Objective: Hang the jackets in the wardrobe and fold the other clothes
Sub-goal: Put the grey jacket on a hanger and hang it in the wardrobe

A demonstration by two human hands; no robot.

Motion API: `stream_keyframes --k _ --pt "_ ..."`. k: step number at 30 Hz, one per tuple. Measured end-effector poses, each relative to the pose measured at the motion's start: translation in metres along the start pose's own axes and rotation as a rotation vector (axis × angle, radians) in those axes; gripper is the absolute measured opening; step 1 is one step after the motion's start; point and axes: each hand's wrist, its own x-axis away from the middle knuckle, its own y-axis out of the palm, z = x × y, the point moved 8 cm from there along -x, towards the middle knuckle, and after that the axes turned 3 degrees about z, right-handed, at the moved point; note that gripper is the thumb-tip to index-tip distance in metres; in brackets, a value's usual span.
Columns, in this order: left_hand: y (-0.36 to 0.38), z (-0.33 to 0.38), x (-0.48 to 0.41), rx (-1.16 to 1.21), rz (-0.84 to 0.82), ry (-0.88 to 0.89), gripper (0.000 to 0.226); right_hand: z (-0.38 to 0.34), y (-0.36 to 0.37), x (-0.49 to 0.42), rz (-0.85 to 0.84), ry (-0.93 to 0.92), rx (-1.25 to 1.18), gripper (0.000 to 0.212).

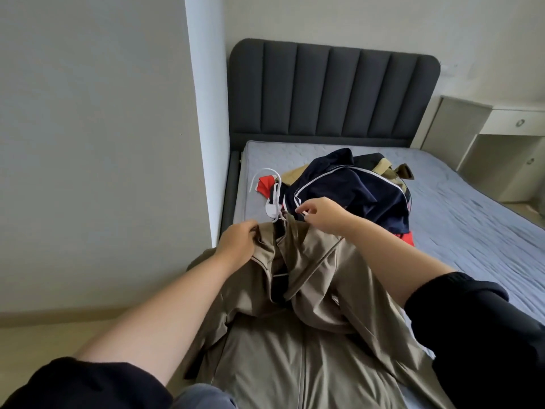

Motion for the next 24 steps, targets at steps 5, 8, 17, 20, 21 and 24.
stream_keyframes --k 5,8,17,20,21,24 --pt "-0.017 -0.005 -0.004 0.022 0.061 -0.052 0.029 0.023 0.009 0.002 0.005 0.018 0.223 0.026" --pt "-0.041 -0.004 -0.012 -0.014 0.105 -0.047 0.02 0.001 0.001 -0.004 0.167 -0.007 0.107 0.025" --pt "-0.23 0.001 -0.036 -0.134 0.498 -0.056 0.016 -0.174 -0.043 -0.032 0.608 -0.205 0.021 0.025" --pt "-0.309 0.017 -0.034 -0.239 0.611 -0.007 0.016 -0.237 -0.062 -0.034 0.697 -0.289 -0.099 0.027" --pt "-0.335 0.024 -0.032 -0.285 0.653 0.012 0.015 -0.259 -0.069 -0.033 0.714 -0.32 -0.117 0.026" --pt "-0.4 0.044 -0.02 -0.398 0.792 0.055 0.016 -0.318 -0.089 -0.03 0.75 -0.417 -0.162 0.023"
